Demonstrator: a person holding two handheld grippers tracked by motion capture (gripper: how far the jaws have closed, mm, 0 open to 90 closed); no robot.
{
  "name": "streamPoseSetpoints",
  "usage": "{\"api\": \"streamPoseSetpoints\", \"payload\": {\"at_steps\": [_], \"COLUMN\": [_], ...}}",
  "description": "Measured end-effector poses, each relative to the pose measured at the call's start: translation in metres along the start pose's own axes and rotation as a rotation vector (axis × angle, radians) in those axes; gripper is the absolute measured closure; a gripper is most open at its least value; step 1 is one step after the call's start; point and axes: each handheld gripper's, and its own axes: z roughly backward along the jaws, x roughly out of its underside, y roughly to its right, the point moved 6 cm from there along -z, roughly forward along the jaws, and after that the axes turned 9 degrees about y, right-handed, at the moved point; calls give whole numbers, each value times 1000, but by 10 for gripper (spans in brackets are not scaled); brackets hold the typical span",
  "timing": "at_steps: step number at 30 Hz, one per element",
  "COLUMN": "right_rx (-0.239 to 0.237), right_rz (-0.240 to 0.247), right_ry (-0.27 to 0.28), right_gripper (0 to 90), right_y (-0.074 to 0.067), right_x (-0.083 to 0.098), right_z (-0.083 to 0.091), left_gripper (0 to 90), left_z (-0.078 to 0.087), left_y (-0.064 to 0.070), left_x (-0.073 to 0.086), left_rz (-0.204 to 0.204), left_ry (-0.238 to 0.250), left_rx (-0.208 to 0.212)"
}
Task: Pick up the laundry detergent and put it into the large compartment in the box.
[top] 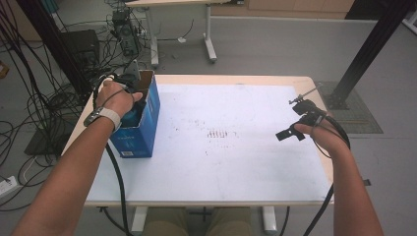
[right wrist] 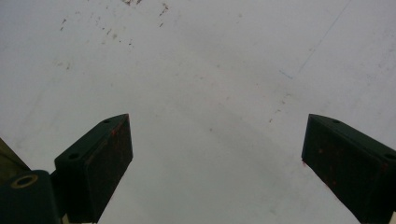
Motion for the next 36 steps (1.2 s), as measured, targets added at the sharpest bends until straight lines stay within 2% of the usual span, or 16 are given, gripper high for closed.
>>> {"api": "streamPoseSetpoints", "payload": {"at_steps": [36], "right_rx": [3], "right_rz": [2], "right_ry": [3], "right_gripper": [84], "right_y": [2], "right_x": [0], "right_z": [3], "left_gripper": [378], "left_z": [0], "left_y": [2], "left_x": [0], "left_rz": [-4], "left_ry": [-5], "left_rx": [-6]}}
